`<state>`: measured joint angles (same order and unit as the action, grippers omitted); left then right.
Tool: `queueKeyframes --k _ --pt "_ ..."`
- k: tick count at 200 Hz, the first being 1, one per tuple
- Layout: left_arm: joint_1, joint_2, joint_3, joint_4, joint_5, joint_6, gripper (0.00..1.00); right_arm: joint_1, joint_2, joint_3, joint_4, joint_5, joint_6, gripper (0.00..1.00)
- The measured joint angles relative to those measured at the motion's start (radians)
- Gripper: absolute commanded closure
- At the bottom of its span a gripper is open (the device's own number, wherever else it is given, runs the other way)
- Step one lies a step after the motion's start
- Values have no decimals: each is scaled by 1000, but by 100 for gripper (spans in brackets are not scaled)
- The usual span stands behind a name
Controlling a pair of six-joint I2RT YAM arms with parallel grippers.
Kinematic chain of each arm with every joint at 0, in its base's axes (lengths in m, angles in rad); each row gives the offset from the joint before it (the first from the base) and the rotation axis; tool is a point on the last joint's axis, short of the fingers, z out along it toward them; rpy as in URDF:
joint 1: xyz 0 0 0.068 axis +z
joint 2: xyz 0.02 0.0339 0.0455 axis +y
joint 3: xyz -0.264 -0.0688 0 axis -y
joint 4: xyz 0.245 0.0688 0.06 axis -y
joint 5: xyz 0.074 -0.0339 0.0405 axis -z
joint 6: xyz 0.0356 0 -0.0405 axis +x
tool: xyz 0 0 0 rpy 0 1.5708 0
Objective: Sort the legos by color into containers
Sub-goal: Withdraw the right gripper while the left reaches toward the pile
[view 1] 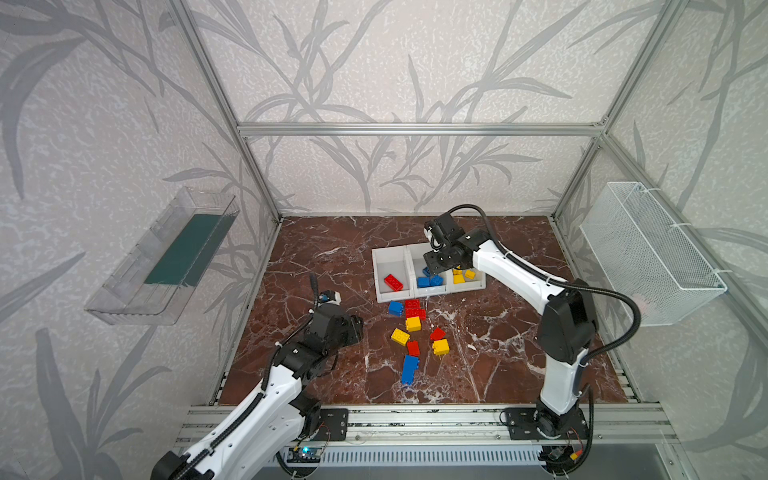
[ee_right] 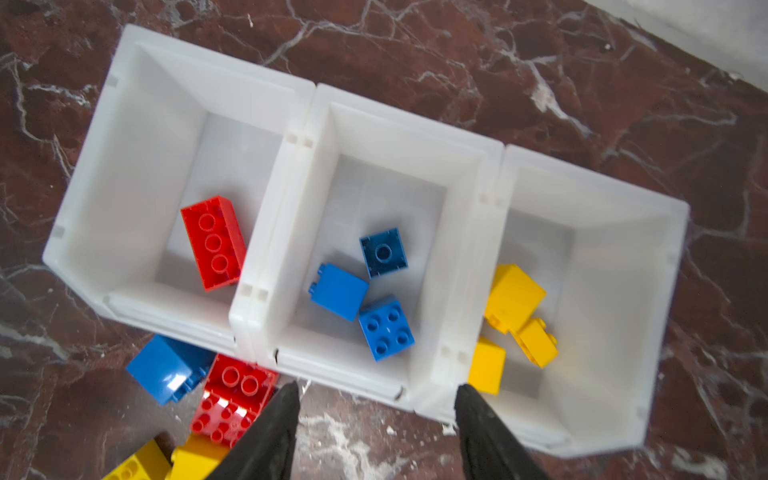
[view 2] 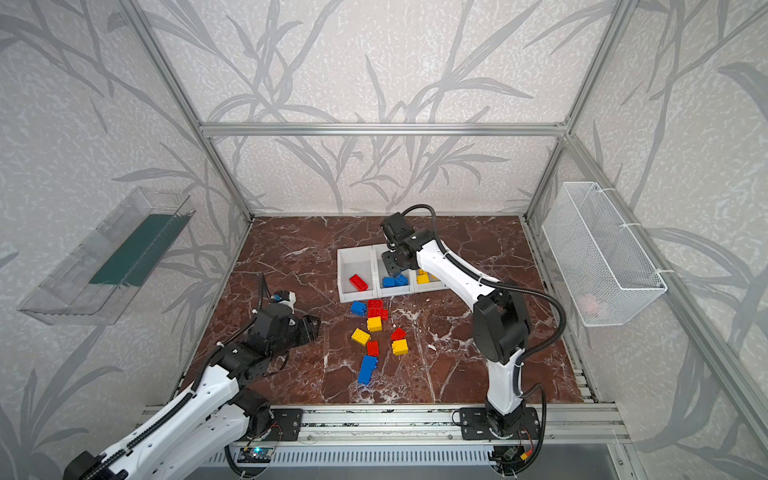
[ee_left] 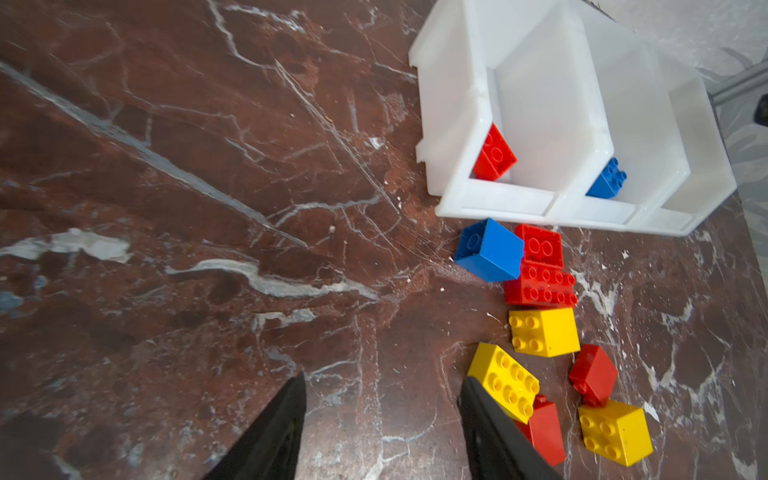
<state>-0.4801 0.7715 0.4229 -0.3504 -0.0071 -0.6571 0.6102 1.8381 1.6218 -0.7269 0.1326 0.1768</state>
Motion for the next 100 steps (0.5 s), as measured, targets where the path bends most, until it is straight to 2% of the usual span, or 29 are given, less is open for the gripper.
queueKeyframes --k 51,100 --pt "-195 129 31 23 -1 37 38 -8 -371 -387 19 0 110 38" --pt "-240 326 116 76 35 98 37 -8 -615 -684 14 6 233 37"
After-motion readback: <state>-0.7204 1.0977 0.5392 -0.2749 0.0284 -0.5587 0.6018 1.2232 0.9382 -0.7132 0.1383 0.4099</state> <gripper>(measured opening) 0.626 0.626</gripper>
